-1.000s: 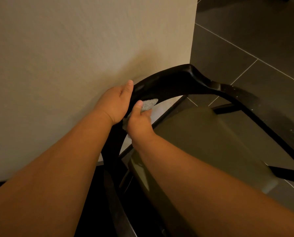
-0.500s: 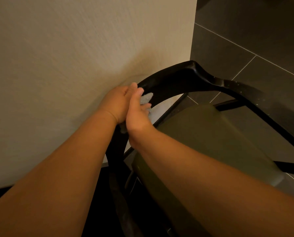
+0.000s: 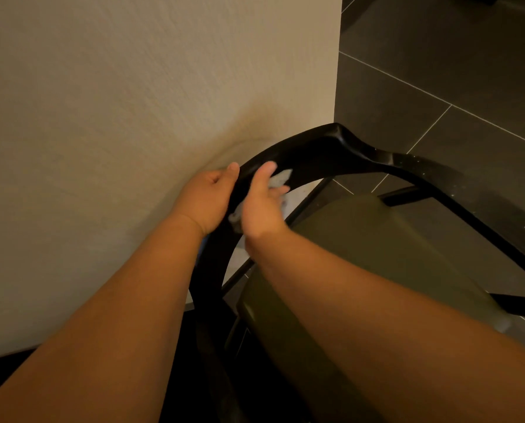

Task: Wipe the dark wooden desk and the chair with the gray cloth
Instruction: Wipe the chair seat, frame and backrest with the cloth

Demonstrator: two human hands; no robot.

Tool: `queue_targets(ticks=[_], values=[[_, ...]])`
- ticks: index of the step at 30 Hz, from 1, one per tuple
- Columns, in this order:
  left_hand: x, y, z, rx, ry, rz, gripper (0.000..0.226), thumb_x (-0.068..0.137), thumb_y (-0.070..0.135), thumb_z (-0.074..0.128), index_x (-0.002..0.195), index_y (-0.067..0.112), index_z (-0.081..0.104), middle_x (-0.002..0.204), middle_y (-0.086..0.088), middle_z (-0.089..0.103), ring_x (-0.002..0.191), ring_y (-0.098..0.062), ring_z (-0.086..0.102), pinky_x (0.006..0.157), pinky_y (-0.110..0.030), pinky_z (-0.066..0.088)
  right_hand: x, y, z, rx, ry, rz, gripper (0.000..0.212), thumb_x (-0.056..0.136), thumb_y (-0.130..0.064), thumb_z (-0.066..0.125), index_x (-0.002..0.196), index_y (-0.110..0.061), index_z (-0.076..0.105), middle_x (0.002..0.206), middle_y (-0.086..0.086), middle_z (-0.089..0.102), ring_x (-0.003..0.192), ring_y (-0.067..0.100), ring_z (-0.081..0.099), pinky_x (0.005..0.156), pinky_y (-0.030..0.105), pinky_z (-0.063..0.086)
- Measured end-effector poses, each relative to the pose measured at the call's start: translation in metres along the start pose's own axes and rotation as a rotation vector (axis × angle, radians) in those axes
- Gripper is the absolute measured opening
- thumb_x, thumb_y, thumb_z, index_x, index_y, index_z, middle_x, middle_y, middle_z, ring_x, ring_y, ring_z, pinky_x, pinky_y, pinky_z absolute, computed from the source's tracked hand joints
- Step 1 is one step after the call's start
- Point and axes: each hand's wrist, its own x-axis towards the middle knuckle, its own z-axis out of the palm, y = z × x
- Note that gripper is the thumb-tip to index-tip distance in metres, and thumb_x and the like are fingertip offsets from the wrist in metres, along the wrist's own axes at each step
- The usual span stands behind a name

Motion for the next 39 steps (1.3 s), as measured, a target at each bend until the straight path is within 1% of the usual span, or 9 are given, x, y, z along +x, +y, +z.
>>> queue_targets(ticks=[3,8,15,20,24,27,29,33,39], values=[[-0.003,-0.005,0.0,0.017,0.015,0.043,0.059,0.109,0.049,0.047,0.058,0.02,0.04,0.053,0.006,0.038,0.052,-0.013,0.035,0.055,-0.034,0.027,0.02,-0.001,-0.006,0.024,0.12,-0.065,0.076,0.11,-0.059,0.018,0.165,-0.019,-0.014,0.175,0.009,-0.014,0.162,0.029,-0.007,0.126,0.053,-0.006],[-0.022,-0.017,-0.007,0.057,-0.014,0.027,0.058,0.111,0.047,0.042,0.057,0.025,0.046,0.047,0.013,0.048,0.047,-0.004,0.042,0.056,-0.033,0.03,-0.011,0.063,0.03,-0.2,-0.119,-0.214,0.079,0.111,-0.052,0.028,0.16,-0.026,-0.027,0.171,0.007,-0.028,0.161,0.024,-0.011,0.128,0.039,-0.008],[-0.037,-0.023,-0.011,0.155,-0.004,-0.03,0.057,0.112,0.049,0.032,0.065,0.022,0.051,0.065,0.001,0.053,0.062,-0.018,0.05,0.056,-0.034,0.032,0.016,0.029,0.016,-0.066,0.066,-0.211,0.085,0.108,-0.058,0.027,0.161,-0.022,-0.029,0.171,0.01,-0.026,0.162,0.027,-0.003,0.127,0.044,0.002],[-0.039,-0.027,-0.012,0.099,-0.012,-0.014,0.054,0.112,0.047,0.034,0.066,0.028,0.055,0.07,0.006,0.058,0.066,-0.009,0.053,0.061,-0.032,0.036,-0.005,0.066,0.021,-0.236,-0.138,-0.332,0.092,0.108,-0.057,0.035,0.158,-0.021,-0.032,0.168,0.008,-0.035,0.161,0.027,-0.013,0.131,0.048,0.003],[-0.037,-0.026,-0.012,0.107,-0.007,-0.023,0.054,0.112,0.049,0.033,0.068,0.027,0.054,0.068,0.001,0.054,0.065,-0.013,0.05,0.059,-0.033,0.034,0.005,0.01,0.016,-0.057,0.097,-0.124,0.089,0.107,-0.061,0.029,0.162,-0.015,-0.024,0.173,0.011,-0.022,0.161,0.027,-0.006,0.126,0.044,-0.003],[-0.037,-0.027,-0.009,0.144,0.006,-0.012,0.05,0.111,0.05,0.032,0.083,0.022,0.063,0.072,-0.006,0.054,0.066,-0.01,0.046,0.057,-0.027,0.033,0.014,-0.016,0.008,0.019,0.196,-0.13,0.094,0.104,-0.068,0.027,0.16,-0.015,-0.028,0.172,0.009,-0.024,0.162,0.027,-0.003,0.127,0.042,-0.001],[-0.035,-0.029,-0.01,0.134,-0.008,-0.012,0.052,0.111,0.051,0.032,0.076,0.028,0.064,0.067,-0.001,0.054,0.063,-0.01,0.049,0.056,-0.029,0.033,0.002,0.002,0.014,-0.046,0.125,-0.194,0.098,0.101,-0.07,0.03,0.159,-0.019,-0.03,0.171,0.008,-0.028,0.161,0.03,-0.009,0.13,0.05,0.0],[-0.032,-0.031,-0.012,0.058,-0.034,-0.053,0.06,0.109,0.055,0.035,0.063,0.025,0.058,0.056,0.005,0.059,0.06,-0.013,0.056,0.056,-0.03,0.035,-0.023,0.037,0.025,-0.199,-0.106,-0.267,0.098,0.103,-0.067,0.033,0.159,-0.02,-0.032,0.169,0.01,-0.032,0.16,0.026,-0.016,0.129,0.044,-0.005],[-0.034,-0.035,-0.009,0.136,0.033,-0.013,0.061,0.11,0.052,0.032,0.064,0.017,0.047,0.062,-0.005,0.051,0.06,-0.019,0.051,0.055,-0.033,0.032,0.007,-0.044,-0.023,0.126,0.242,-0.18,0.1,0.103,-0.07,0.031,0.162,-0.012,-0.024,0.172,0.011,-0.022,0.161,0.023,-0.01,0.127,0.043,-0.002]])
